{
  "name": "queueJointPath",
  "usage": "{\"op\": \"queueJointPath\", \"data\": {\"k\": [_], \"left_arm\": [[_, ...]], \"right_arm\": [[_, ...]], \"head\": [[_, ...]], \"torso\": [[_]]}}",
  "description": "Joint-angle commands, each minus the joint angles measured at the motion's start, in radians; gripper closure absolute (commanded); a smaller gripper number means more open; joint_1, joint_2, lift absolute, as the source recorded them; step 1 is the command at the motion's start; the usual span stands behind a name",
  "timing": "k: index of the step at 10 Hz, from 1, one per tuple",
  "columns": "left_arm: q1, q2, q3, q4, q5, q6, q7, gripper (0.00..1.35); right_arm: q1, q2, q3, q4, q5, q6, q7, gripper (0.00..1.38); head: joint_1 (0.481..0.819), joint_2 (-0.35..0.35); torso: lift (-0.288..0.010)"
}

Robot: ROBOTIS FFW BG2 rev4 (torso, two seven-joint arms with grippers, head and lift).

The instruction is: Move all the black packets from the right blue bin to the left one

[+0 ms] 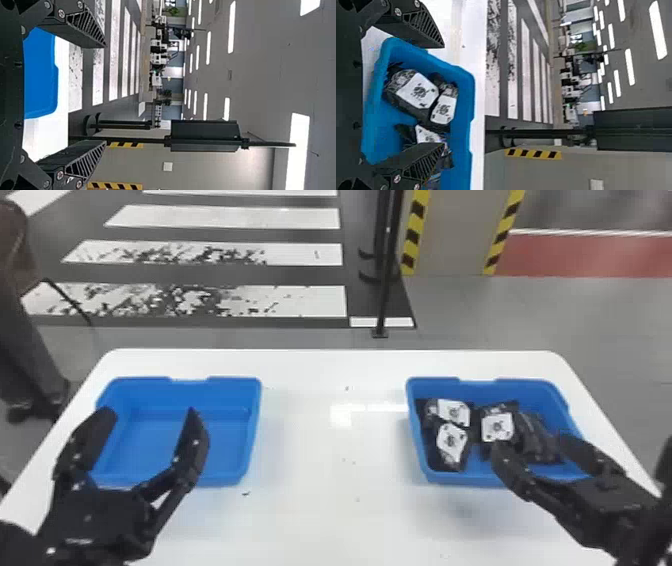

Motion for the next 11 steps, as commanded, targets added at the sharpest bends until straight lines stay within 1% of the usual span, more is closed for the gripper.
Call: {"op": "queueJointPath", "data": {"k": [1,2,4,5,8,10,11], "left_arm": [[-0.003,0.002,-0.001,0.0,-0.001,0.002,-0.001,0.18],[-0.006,0.002,-0.003,0.0,-0.001,0.009,-0.001,0.18],[-0.008,0.002,-0.003,0.002,-0.001,0.009,-0.001,0.18],[-0.011,0.002,-0.005,0.002,-0.001,0.009,-0.001,0.18],[-0.011,0.0,-0.003,0.01,-0.001,-0.008,-0.001,0.18],[-0.013,0.0,-0.003,0.015,-0.003,-0.01,-0.005,0.18],[-0.015,0.0,-0.003,0.019,-0.003,-0.013,-0.006,0.19]], "right_arm": [[-0.108,-0.008,-0.014,0.039,0.016,0.187,0.0,0.15],[-0.172,-0.013,-0.01,0.064,0.042,0.254,0.0,0.15],[-0.292,-0.027,0.016,0.165,0.038,0.332,0.001,0.15],[-0.332,-0.028,0.036,0.199,0.036,0.369,-0.003,0.15],[-0.42,-0.036,0.1,0.287,0.042,0.406,-0.026,0.15],[-0.494,-0.043,0.131,0.395,0.034,0.43,-0.033,0.15],[-0.516,-0.045,0.147,0.425,0.032,0.435,-0.037,0.15]], "head": [[0.695,-0.039],[0.695,-0.058],[0.695,-0.08],[0.695,-0.081],[0.695,-0.062],[0.695,-0.05],[0.695,-0.044]], "torso": [[-0.14],[-0.14],[-0.14],[-0.14],[-0.14],[-0.14],[-0.14]]}}
